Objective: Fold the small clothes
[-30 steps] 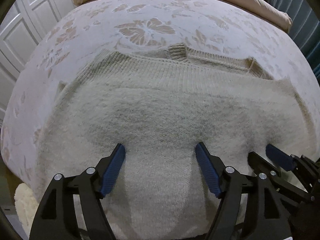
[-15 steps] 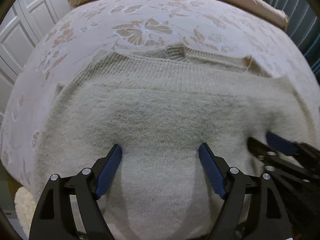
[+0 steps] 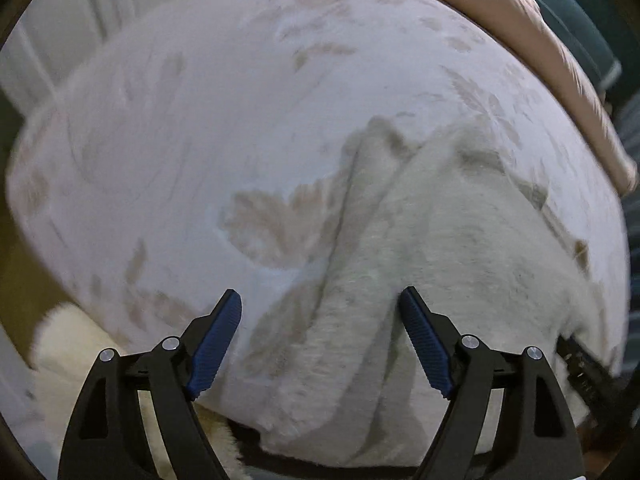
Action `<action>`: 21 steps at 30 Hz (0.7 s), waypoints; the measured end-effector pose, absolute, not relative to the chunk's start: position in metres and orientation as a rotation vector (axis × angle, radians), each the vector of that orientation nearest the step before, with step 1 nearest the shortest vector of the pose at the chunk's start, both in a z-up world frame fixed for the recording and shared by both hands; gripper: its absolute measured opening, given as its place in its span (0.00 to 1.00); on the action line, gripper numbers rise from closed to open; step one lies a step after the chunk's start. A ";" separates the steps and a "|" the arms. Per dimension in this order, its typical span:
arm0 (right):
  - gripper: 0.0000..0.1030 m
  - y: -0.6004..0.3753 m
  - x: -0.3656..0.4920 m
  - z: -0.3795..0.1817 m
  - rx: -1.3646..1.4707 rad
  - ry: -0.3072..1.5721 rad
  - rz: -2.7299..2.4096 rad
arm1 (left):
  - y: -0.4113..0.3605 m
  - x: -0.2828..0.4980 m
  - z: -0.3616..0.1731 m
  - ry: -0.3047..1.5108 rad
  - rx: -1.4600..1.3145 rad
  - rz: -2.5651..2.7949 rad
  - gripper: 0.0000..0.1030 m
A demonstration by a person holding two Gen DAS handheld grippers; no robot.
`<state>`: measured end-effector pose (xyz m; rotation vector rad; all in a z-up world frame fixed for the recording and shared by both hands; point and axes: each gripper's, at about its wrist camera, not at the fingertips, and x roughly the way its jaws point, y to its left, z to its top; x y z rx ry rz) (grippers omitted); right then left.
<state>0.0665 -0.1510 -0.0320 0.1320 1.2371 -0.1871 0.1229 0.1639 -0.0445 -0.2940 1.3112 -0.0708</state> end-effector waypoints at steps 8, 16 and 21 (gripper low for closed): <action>0.43 -0.153 0.064 -0.032 0.134 1.222 -0.172 | 0.138 0.125 -0.042 1.284 -0.314 -0.184 0.52; 0.51 -0.161 0.053 -0.022 0.209 1.198 -0.127 | 0.103 0.121 0.009 1.207 -0.240 -0.281 0.12; 0.52 -0.188 0.016 -0.002 0.330 1.125 -0.128 | 0.043 0.101 0.063 1.121 -0.176 -0.445 0.11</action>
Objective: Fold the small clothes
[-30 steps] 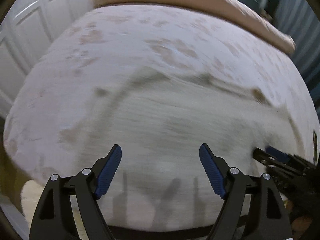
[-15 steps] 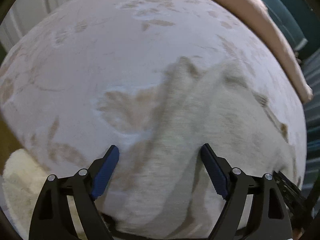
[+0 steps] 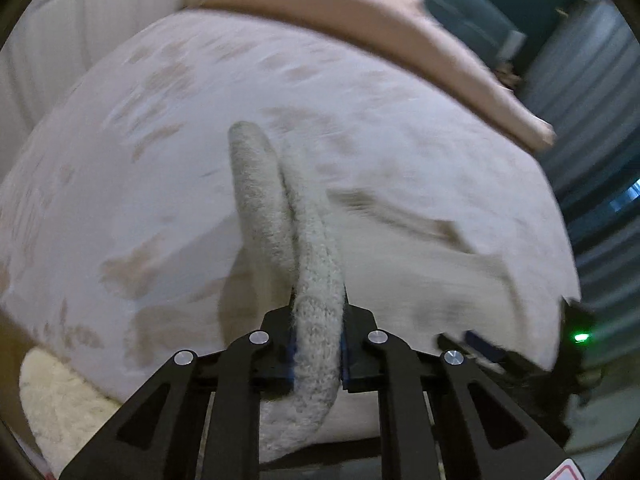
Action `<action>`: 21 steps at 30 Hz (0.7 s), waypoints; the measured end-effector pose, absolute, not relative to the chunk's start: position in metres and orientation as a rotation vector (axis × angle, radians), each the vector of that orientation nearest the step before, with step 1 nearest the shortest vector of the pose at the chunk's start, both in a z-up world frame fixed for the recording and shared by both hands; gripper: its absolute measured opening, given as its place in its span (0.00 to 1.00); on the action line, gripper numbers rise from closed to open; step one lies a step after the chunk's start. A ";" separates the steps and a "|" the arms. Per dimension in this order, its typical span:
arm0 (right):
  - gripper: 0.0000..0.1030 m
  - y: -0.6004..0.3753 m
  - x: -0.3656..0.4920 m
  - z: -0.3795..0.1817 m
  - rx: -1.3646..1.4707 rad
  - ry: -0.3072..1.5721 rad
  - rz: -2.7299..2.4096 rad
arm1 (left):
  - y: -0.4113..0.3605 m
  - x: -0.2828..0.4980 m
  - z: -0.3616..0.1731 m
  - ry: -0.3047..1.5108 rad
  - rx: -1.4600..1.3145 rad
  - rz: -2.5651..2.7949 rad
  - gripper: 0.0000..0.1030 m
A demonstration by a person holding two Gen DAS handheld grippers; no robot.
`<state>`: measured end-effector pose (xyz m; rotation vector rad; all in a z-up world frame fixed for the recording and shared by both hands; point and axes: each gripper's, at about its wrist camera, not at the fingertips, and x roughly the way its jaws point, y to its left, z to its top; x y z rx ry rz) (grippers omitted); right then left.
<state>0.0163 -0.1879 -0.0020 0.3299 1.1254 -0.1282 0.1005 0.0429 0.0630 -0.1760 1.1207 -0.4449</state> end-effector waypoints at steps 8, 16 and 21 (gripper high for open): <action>0.52 -0.276 -0.082 0.007 0.503 1.065 -0.287 | -0.105 0.045 0.071 1.119 0.029 -0.740 0.10; 0.52 -0.323 -0.143 0.003 0.675 1.013 -0.365 | -0.188 0.002 -0.007 1.214 0.270 -0.740 0.16; 0.60 -0.327 -0.142 0.014 0.753 0.963 -0.279 | -0.159 -0.016 0.030 1.124 0.206 -0.744 0.48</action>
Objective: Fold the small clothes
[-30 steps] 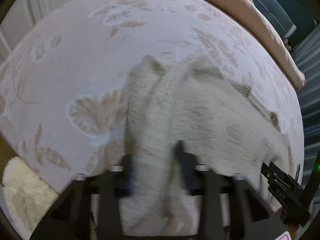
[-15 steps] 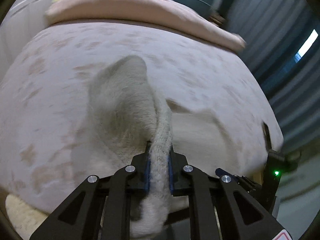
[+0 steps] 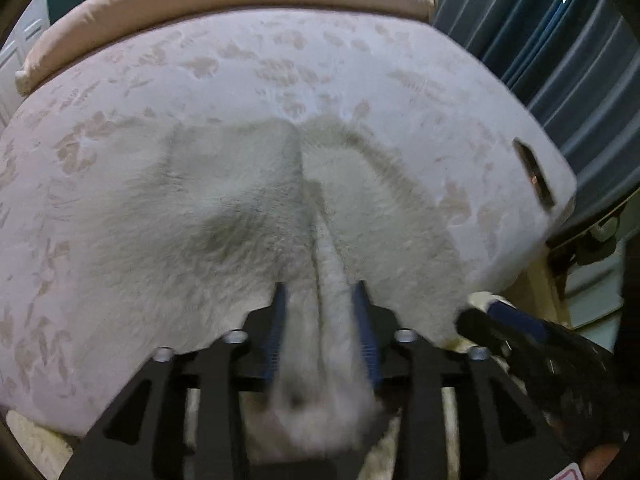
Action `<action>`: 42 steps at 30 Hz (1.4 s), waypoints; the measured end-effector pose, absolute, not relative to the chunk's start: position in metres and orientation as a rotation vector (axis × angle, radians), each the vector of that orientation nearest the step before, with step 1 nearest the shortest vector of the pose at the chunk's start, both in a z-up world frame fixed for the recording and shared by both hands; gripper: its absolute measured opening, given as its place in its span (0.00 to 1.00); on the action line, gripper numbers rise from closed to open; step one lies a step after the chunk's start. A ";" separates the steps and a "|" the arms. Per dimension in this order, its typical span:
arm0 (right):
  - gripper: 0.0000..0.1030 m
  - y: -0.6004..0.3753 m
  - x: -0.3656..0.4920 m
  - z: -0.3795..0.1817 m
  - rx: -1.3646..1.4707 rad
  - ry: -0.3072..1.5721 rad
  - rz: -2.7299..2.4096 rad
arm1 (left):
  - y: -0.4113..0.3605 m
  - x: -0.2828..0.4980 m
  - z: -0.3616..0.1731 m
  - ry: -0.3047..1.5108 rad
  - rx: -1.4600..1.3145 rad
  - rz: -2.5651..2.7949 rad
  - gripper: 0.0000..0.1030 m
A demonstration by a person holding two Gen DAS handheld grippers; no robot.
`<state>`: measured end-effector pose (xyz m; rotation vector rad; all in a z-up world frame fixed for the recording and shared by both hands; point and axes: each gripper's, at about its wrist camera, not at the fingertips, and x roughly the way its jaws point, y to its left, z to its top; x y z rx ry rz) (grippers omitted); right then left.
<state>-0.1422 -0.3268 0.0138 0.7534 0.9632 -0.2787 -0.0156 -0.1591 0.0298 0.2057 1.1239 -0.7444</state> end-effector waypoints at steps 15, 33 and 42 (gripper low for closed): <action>0.51 -0.260 -0.034 -0.020 0.911 1.118 0.054 | -0.039 -0.030 0.005 1.202 0.211 -0.477 0.77; 0.16 -0.345 -0.096 -0.015 0.716 1.021 -0.226 | -0.068 -0.044 0.013 1.182 0.195 -0.583 0.77; 0.15 -0.346 -0.120 0.010 0.707 0.921 -0.246 | -0.079 -0.022 0.043 1.112 0.095 -0.553 0.77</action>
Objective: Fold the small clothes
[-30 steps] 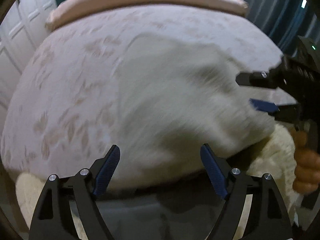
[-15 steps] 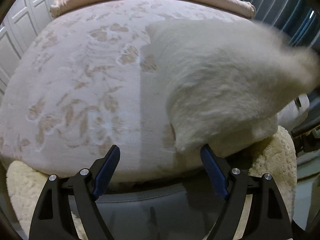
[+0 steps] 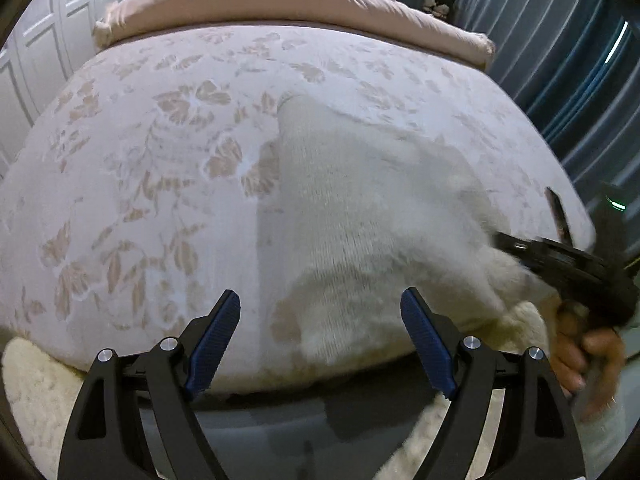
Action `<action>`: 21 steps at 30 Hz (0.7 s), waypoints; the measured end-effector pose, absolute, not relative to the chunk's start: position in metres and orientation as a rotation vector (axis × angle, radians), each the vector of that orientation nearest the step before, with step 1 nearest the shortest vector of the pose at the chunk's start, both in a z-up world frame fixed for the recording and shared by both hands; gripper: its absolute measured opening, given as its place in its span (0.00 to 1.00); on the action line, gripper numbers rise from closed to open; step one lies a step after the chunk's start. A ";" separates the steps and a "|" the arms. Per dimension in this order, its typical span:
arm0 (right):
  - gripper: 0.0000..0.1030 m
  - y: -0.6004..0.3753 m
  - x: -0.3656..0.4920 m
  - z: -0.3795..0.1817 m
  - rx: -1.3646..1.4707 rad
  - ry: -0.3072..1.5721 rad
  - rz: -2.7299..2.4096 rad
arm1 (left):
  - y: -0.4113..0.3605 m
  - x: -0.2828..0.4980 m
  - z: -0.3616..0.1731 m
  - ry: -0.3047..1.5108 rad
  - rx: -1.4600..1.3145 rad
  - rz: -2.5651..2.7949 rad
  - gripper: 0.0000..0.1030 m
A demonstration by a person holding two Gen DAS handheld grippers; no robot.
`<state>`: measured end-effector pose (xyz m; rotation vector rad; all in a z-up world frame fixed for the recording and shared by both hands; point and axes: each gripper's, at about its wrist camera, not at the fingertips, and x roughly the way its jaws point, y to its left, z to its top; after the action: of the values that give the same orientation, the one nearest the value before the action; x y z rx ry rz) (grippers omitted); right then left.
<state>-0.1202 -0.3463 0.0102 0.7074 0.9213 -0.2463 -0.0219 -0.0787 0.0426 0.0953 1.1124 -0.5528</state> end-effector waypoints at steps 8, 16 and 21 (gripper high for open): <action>0.18 -0.376 -0.143 -0.008 0.804 0.950 -0.311 | -0.107 -0.009 -0.015 1.269 0.194 -0.511 0.79; 0.57 -0.359 -0.093 -0.001 0.725 0.973 -0.186 | -0.105 -0.013 -0.021 1.261 0.212 -0.496 0.81; 0.22 -0.342 -0.069 -0.020 0.681 1.011 -0.198 | -0.101 -0.021 0.007 1.200 0.171 -0.504 0.78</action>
<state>-0.0686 -0.3420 -0.0199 0.6808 1.0109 -0.1978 -0.0206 -0.1008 0.0068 0.1711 1.1997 -0.5037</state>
